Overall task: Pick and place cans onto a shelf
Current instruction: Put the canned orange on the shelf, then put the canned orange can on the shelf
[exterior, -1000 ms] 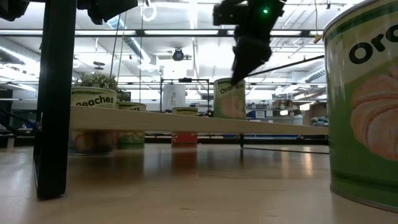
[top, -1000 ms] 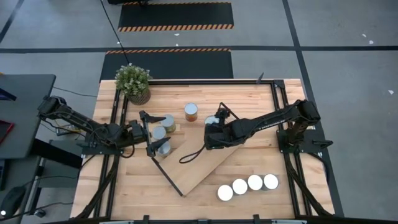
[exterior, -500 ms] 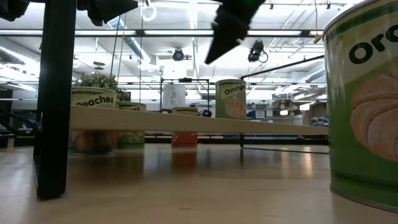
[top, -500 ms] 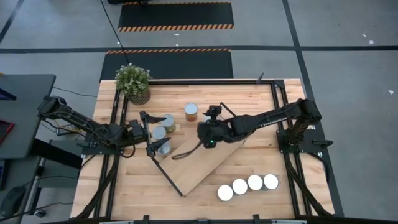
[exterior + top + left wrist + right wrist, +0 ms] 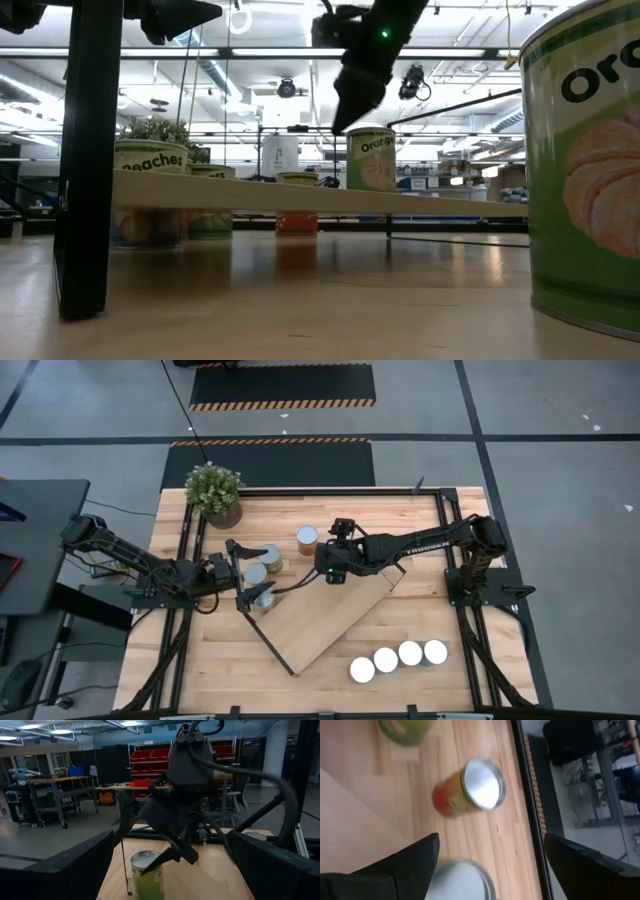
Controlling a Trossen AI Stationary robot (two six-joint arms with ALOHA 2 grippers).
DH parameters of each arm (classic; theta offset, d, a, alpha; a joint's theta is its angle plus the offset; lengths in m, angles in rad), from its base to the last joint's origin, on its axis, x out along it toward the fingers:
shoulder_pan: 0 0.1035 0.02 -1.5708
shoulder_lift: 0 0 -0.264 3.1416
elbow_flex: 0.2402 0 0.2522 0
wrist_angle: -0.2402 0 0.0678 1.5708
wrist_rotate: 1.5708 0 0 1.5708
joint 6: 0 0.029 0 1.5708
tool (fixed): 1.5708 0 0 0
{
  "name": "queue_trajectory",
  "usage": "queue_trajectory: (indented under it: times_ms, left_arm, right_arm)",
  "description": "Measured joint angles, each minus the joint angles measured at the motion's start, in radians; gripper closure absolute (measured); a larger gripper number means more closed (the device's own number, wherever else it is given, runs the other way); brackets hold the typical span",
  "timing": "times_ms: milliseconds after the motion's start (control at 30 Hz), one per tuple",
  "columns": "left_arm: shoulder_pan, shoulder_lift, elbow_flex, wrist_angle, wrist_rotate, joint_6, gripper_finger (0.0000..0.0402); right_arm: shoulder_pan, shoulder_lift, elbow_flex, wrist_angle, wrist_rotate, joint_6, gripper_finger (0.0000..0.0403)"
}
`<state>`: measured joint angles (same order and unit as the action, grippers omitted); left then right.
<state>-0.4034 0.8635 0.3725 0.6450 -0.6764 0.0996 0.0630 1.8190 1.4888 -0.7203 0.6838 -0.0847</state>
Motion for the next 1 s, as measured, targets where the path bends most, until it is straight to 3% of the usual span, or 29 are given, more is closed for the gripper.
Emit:
queue_trajectory:
  times_ms: [233, 500, 567, 767, 1000]
  left_arm:
    - [0.000, 0.000, 0.000, -0.007, 0.000, -0.009, 0.0002]
    - [0.000, 0.000, 0.000, -0.011, 0.000, -0.010, 0.0002]
    - [0.000, 0.000, 0.000, -0.021, 0.000, -0.010, 0.0002]
    - [0.000, 0.000, 0.000, -0.028, 0.000, -0.009, 0.0002]
    - [0.003, 0.000, 0.000, -0.022, -0.017, -0.008, 0.0002]
  right_arm:
    - [0.006, 0.000, 0.000, -0.092, 0.005, 0.054, 0.0037]
    - [0.072, -0.036, 0.000, -0.082, -0.020, 0.091, 0.0037]
    - [0.100, -0.061, 0.000, -0.092, -0.083, 0.102, 0.0037]
    - [0.185, -0.115, 0.001, -0.017, -0.425, 0.204, 0.0037]
    - [0.336, -0.045, -0.001, 0.000, -0.447, 0.338, 0.0037]
